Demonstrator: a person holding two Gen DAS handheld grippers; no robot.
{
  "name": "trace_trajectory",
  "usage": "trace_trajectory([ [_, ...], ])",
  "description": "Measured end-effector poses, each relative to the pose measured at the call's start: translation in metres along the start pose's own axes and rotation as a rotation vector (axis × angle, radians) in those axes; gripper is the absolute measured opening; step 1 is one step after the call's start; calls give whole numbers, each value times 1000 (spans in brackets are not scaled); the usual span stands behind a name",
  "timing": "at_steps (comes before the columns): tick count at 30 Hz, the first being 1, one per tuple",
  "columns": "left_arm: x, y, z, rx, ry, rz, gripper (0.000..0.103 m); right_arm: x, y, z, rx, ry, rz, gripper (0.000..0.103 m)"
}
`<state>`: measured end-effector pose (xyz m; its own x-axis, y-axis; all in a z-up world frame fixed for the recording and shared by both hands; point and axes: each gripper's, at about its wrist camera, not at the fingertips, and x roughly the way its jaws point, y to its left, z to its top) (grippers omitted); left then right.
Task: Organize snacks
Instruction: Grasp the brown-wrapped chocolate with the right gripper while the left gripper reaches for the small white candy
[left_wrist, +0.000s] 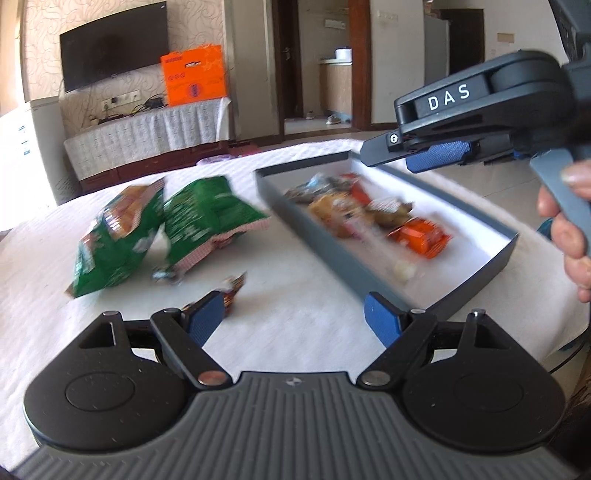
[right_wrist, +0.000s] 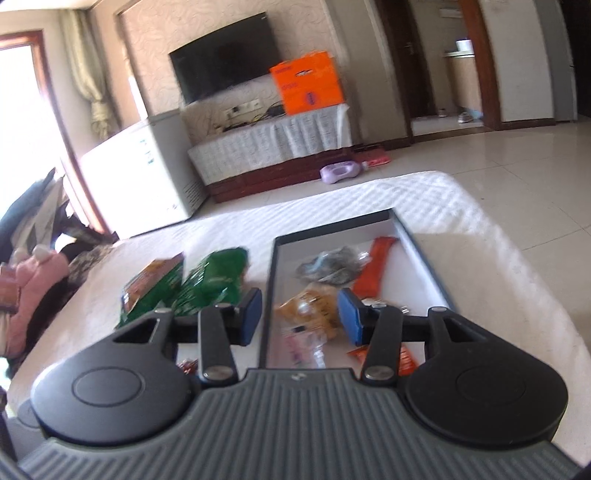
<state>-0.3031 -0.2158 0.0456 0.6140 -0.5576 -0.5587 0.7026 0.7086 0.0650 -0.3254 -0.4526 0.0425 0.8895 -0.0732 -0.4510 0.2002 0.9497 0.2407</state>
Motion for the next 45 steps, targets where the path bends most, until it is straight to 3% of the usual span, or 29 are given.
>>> trace_trajectory([
  [9, -5, 52, -16, -79, 33, 138, 86, 45, 63, -18, -167, 152, 96, 47],
  [14, -5, 70, -21, -101, 78, 173, 86, 76, 89, -33, -186, 253, 84, 48],
  [23, -2, 92, -30, -121, 106, 208, 86, 107, 125, -52, -318, 291, 45, 47],
  [25, -1, 96, -30, -139, 109, 206, 86, 107, 125, -48, -319, 287, 55, 37],
  [28, 0, 96, -30, -149, 112, 202, 86, 103, 119, -44, -309, 293, 54, 31],
  [37, 7, 101, -14, -186, 63, 227, 86, 83, 89, -39, -293, 342, 61, 29],
  [40, 23, 101, -3, -173, 34, 208, 86, 76, 84, -43, -320, 360, 72, 30],
  [45, 62, 97, 9, -144, 60, 163, 85, 67, 72, -43, -328, 365, 80, 29],
])
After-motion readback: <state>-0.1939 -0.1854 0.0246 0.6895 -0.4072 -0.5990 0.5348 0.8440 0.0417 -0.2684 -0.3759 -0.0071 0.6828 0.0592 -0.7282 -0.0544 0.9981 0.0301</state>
